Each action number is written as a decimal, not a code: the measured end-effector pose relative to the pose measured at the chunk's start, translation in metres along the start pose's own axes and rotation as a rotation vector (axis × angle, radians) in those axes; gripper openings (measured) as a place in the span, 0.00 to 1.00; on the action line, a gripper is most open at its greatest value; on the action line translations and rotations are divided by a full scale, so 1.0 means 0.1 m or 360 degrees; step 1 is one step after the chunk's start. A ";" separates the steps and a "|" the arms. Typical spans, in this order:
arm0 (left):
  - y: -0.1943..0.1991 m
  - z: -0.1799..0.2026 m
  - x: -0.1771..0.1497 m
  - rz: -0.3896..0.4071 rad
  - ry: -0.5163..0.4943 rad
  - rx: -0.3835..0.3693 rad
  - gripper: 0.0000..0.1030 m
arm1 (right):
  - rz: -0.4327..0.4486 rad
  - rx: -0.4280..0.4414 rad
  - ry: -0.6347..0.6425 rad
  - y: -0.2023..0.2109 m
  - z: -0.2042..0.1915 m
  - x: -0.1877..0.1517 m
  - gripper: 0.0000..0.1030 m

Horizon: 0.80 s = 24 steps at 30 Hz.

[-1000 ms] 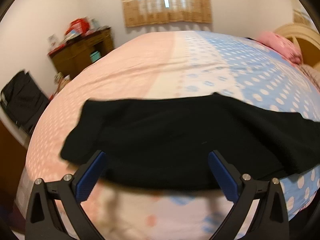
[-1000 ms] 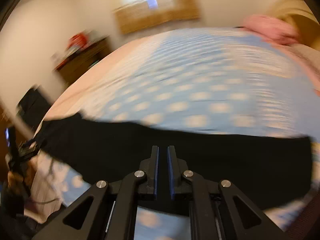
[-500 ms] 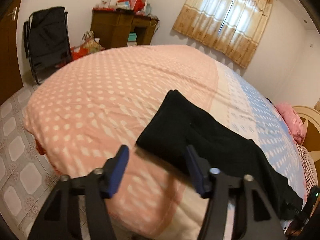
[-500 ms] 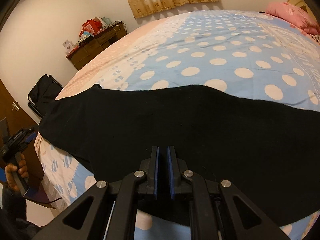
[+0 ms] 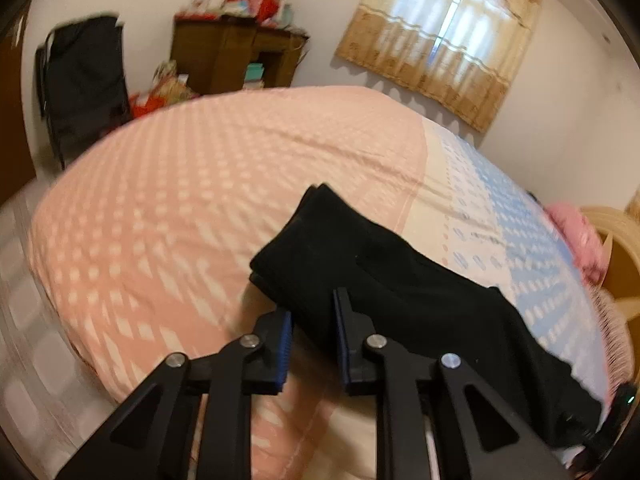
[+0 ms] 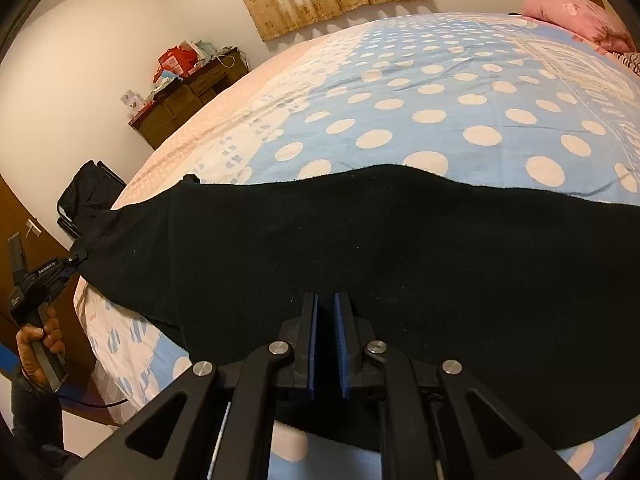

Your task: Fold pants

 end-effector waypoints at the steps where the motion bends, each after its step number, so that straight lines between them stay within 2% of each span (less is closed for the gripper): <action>1: 0.00 -0.03 0.02 0.0009 -0.0039 0.0016 0.17 | 0.0006 -0.0001 0.0001 0.00 0.00 0.00 0.09; 6: -0.12 -0.14 0.15 -0.0012 -0.0041 0.0042 0.16 | 0.0021 -0.0001 -0.0033 0.03 0.00 0.00 0.09; 9: -0.24 -0.27 0.08 -0.0074 -0.0068 0.0100 0.22 | 0.0101 -0.0008 -0.0104 0.13 0.04 0.09 0.09; 11: -0.25 -0.28 0.09 -0.0070 -0.0087 0.0085 0.26 | 0.0160 0.0013 -0.0104 0.21 0.02 0.17 0.09; 12: -0.25 -0.28 0.09 -0.0081 -0.0134 0.0101 0.32 | 0.0180 0.0038 -0.0090 0.24 -0.01 0.21 0.09; 13: -0.24 -0.30 0.10 -0.0085 -0.0175 0.0143 0.48 | 0.0174 0.0058 -0.0047 0.24 -0.07 0.24 0.09; 15: -0.18 -0.40 0.14 -0.0062 -0.0235 0.0286 0.72 | 0.0142 0.0038 0.0033 0.19 -0.13 0.23 0.09; 18: 0.04 -0.55 0.32 0.0086 -0.0213 0.0417 0.72 | 0.0090 -0.0076 0.0134 0.00 -0.07 0.19 0.09; 19: 0.08 -0.56 0.36 0.0123 -0.0208 0.0438 0.72 | 0.0061 -0.0177 0.0155 -0.10 0.04 0.18 0.09; 20: 0.17 -0.54 0.42 0.0180 -0.0211 0.0457 0.72 | 0.0090 -0.0176 0.0145 -0.13 0.07 0.20 0.09; 24: 0.19 -0.22 0.47 0.0207 -0.0330 0.0363 0.72 | 0.0176 -0.0171 -0.0017 -0.09 0.13 0.40 0.09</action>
Point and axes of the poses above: each gripper's, at about its wrist camera, not at the fingertips, and y roughly against the way its jaws point, z to its right, x to its top, the point moved 10 cm from there along -y, roughly the way its jaws point, and after that the axes turned 11 degrees about z, right-handed, at the moved point
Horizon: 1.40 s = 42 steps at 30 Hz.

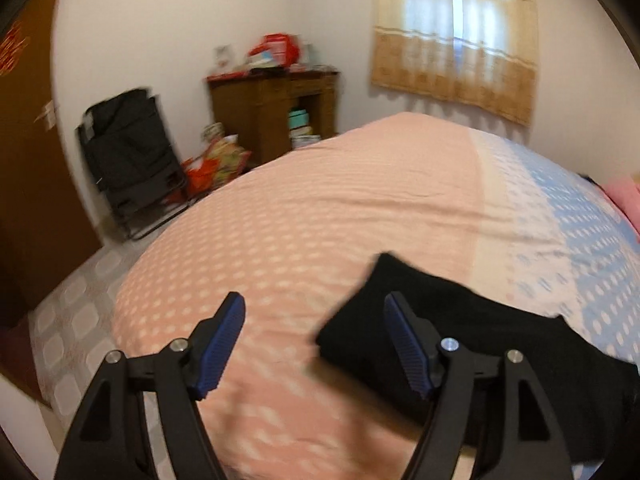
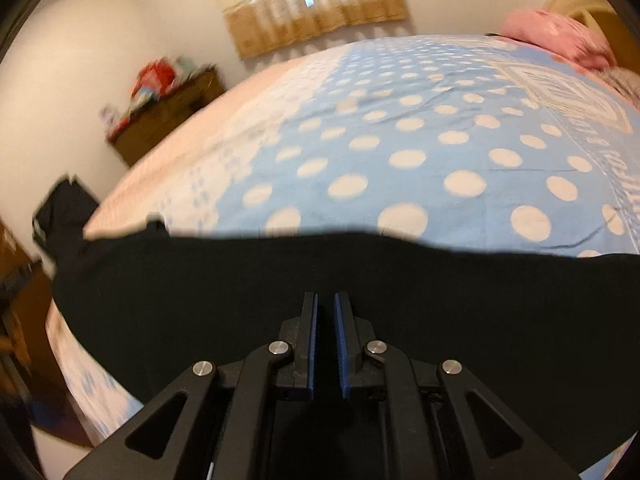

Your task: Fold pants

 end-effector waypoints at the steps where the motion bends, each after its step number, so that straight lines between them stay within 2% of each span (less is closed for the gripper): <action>1: -0.01 0.12 0.01 -0.0001 -0.0041 -0.0038 0.72 | 0.0085 0.0018 -0.0033 0.08 0.00 0.11 0.09; 3: -0.06 0.41 0.01 0.0004 -0.0138 -0.0105 0.73 | 0.0143 -0.0024 -0.0015 0.17 0.04 0.20 0.09; 4: -0.10 0.51 0.00 -0.0001 -0.0185 -0.0111 0.73 | 0.0156 -0.0094 0.0004 0.23 0.14 0.23 0.09; 6: -0.20 0.68 -0.09 -0.0035 -0.0266 -0.0110 0.73 | 0.0105 -0.0155 -0.0010 0.27 0.31 0.19 0.09; 10: -0.42 0.75 -0.39 -0.0211 -0.0378 -0.0016 0.73 | 0.0008 -0.0255 -0.0053 0.40 0.77 -0.02 0.09; 11: -0.45 0.73 -0.47 -0.0233 -0.0393 0.0001 0.74 | -0.0019 -0.0276 -0.0064 0.40 0.84 -0.07 0.09; 12: -0.44 0.71 -0.48 -0.0190 -0.0384 -0.0002 0.78 | -0.0016 -0.0240 -0.0094 0.38 0.89 -0.09 0.09; 15: -0.42 0.63 -0.46 -0.0188 -0.0358 0.0026 0.85 | 0.0050 -0.0226 -0.0136 0.34 0.99 -0.02 0.08; 17: -0.40 0.61 -0.45 -0.0217 -0.0323 0.0018 0.86 | 0.0075 -0.0245 -0.0109 0.29 1.00 0.04 0.08; 20: -0.33 0.63 -0.44 -0.0226 -0.0323 0.0004 0.85 | 0.0010 -0.0224 -0.0124 0.31 0.98 0.11 0.09; 23: -0.21 0.75 -0.40 -0.0190 -0.0308 -0.0057 0.86 | 0.0165 -0.0236 -0.0150 0.70 1.10 0.33 0.09; 25: -0.10 0.89 -0.36 -0.0163 -0.0279 -0.0144 0.88 | 0.0266 -0.0319 -0.0178 1.00 1.33 0.47 0.09; 26: -0.04 1.00 -0.34 -0.0154 -0.0270 -0.0199 0.89 | 0.0316 -0.0386 -0.0234 1.22 1.58 0.53 0.10; 27: 0.00 1.10 -0.34 -0.0150 -0.0267 -0.0243 0.91 | 0.0327 -0.0419 -0.0264 1.31 1.71 0.54 0.22; 28: 0.04 1.22 -0.34 -0.0148 -0.0271 -0.0300 0.92 | 0.0333 -0.0500 -0.0338 1.48 2.02 0.54 0.45; 30: 0.14 1.47 -0.37 -0.0148 -0.0299 -0.0409 0.92 | 0.0347 -0.0611 -0.0448 1.67 2.43 0.50 0.62; 31: 0.18 1.59 -0.39 -0.0147 -0.0318 -0.0446 0.92 | 0.0337 -0.0659 -0.0538 1.78 2.72 0.43 0.62; 34: 0.29 1.83 -0.46 -0.0173 -0.0349 -0.0522 0.92 | 0.0242 -0.0683 -0.0680 1.85 3.13 0.23 0.62; 38: 0.42 2.02 -0.52 -0.0215 -0.0367 -0.0608 0.92 | 0.0093 -0.0681 -0.0582 1.72 3.22 0.04 0.62; 40: 0.47 2.06 -0.53 -0.0213 -0.0390 -0.0607 0.92 | 0.0024 -0.0653 -0.0530 1.59 3.20 -0.05 0.62; 42: 0.50 2.07 -0.55 -0.0215 -0.0403 -0.0605 0.92 | -0.0018 -0.0704 -0.0465 1.54 3.21 -0.09 0.62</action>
Point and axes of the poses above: each gripper's, at about its wrist camera, not at the fingertips, and y roughly against the way its jaws point, z to its right, x to its top, the point moved 10 cm from there along -y, roughly the way its jaws point, and after that the axes turned 11 degrees about z, right-handed, at the moved point
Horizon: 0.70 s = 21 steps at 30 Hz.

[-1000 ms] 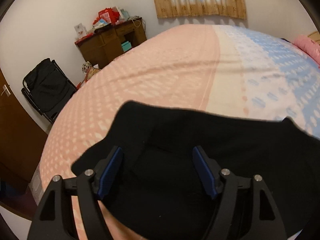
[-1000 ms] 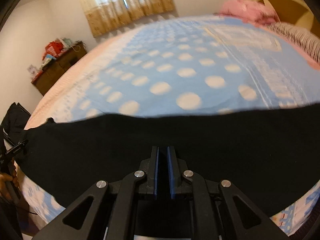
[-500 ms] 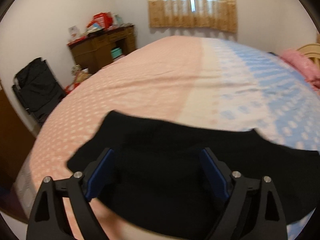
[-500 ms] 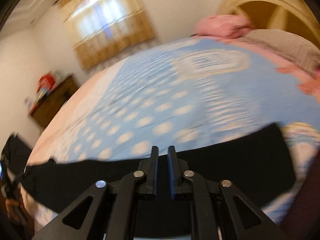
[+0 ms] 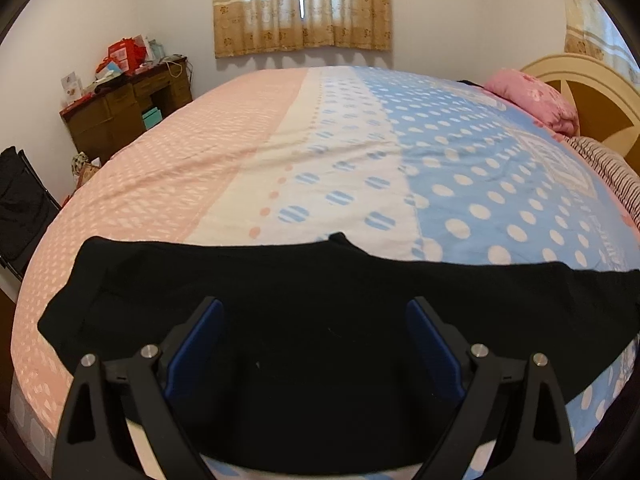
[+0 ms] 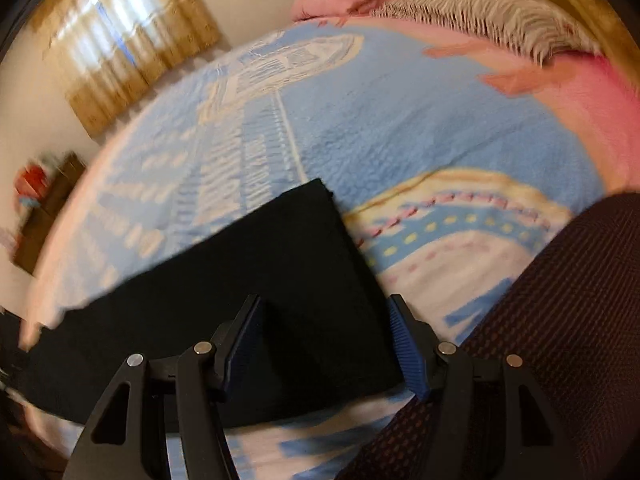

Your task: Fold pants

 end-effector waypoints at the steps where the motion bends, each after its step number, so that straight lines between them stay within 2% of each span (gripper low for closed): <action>1: 0.01 -0.01 -0.01 -0.0001 0.0001 0.0001 0.92 | 0.0007 0.0002 -0.0012 -0.01 0.01 0.02 0.62; 3: 0.05 -0.02 -0.01 -0.0001 0.0014 0.0003 0.92 | 0.0003 0.0013 -0.0029 -0.01 0.03 0.00 0.61; 5: 0.04 -0.03 -0.02 -0.0002 0.0032 0.0005 0.92 | -0.0036 -0.0018 0.0050 -0.02 0.00 -0.03 0.58; 8: 0.02 -0.06 -0.03 -0.0013 0.0068 -0.0003 0.92 | -0.0059 -0.0047 0.0108 0.00 -0.01 -0.07 0.37; 9: 0.02 -0.07 -0.04 -0.0019 0.0082 -0.0009 0.92 | -0.0060 -0.0032 0.0085 0.03 -0.01 -0.08 0.22; 10: 0.02 -0.08 -0.05 -0.0023 0.0092 -0.0016 0.92 | -0.0062 0.0005 0.0058 0.06 -0.01 -0.10 0.14; 15: 0.06 -0.13 -0.06 -0.0004 0.0084 -0.0003 0.92 | 0.0019 0.0089 0.0025 0.29 -0.20 0.00 0.10; 18: 0.09 -0.23 -0.06 0.0008 0.0097 0.0021 0.92 | 0.0126 0.0252 0.0039 0.60 -0.64 0.17 0.10; 21: 0.09 -0.31 -0.08 -0.0002 0.0145 0.0028 0.92 | 0.0126 0.0562 0.0142 0.92 -1.45 0.20 0.10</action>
Point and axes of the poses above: each gripper's, at about its wrist camera, not at the fingertips, and y roughly against the way its jaws point, z to its right, x to its top, the point moved 10 cm from there along -y, roughly the way its jaws point, and after that the axes turned 11 degrees about z, right-handed, at the moved point
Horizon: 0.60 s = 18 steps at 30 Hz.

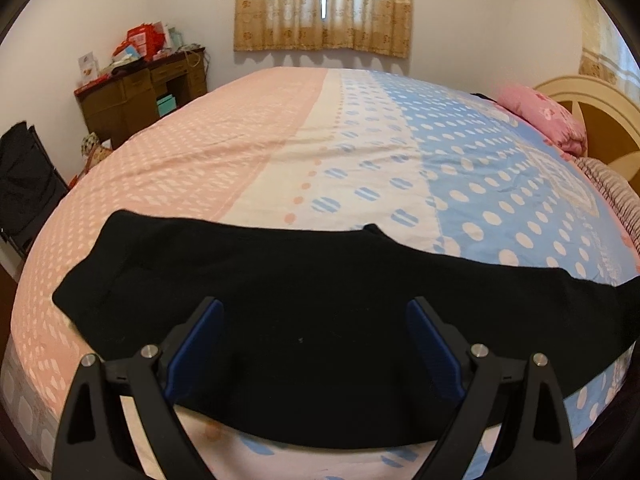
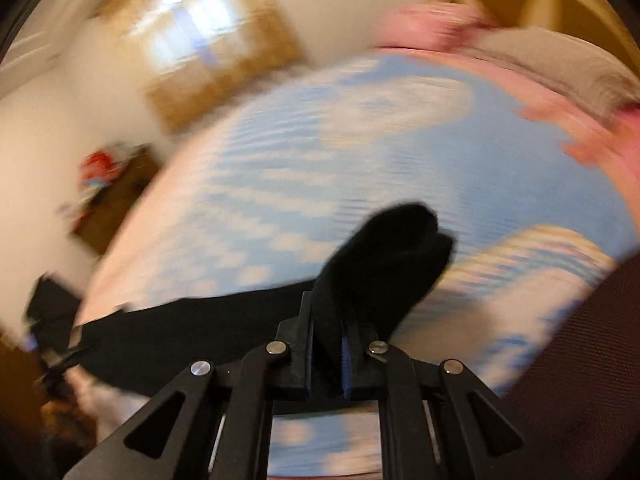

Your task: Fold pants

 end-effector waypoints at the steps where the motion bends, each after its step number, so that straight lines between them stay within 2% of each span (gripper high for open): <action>1: 0.00 -0.02 -0.01 -0.0005 0.0018 -0.0002 0.92 | -0.0016 0.0069 0.0037 -0.02 -0.22 0.00 0.10; 4: 0.00 -0.04 -0.03 -0.0013 0.0052 -0.0022 0.92 | -0.0093 0.0292 0.0157 -0.21 -1.01 -0.13 0.10; 8: 0.01 -0.07 -0.05 -0.0006 0.0022 -0.0003 0.92 | -0.0204 0.0474 0.0278 -0.58 -1.75 -0.52 0.10; 11: 0.02 -0.16 -0.06 -0.0002 0.0029 0.0019 0.92 | -0.0306 0.0536 0.0317 -0.90 -2.14 -0.96 0.10; 14: 0.02 -0.27 -0.07 -0.0009 0.0058 0.0038 0.92 | -0.0328 0.0492 0.0460 -1.16 -2.36 -1.32 0.10; 17: 0.00 -0.35 -0.09 -0.0016 0.0077 0.0050 0.92 | -0.0332 0.0500 0.0478 -1.30 -2.46 -1.51 0.15; 18: -0.01 -0.36 -0.10 -0.0020 0.0081 0.0052 0.92 | -0.0345 0.0520 0.0445 -1.32 -2.45 -1.55 0.20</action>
Point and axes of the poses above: each gripper's, at about its wrist camera, not at the fingertips, and y roughly against the way its jaws point, z to its right, x to its top, the point moved 10 cm from there along -y, roughly the way its jaws point, and after that the axes turned 11 degrees about z, right-handed, at the moved point
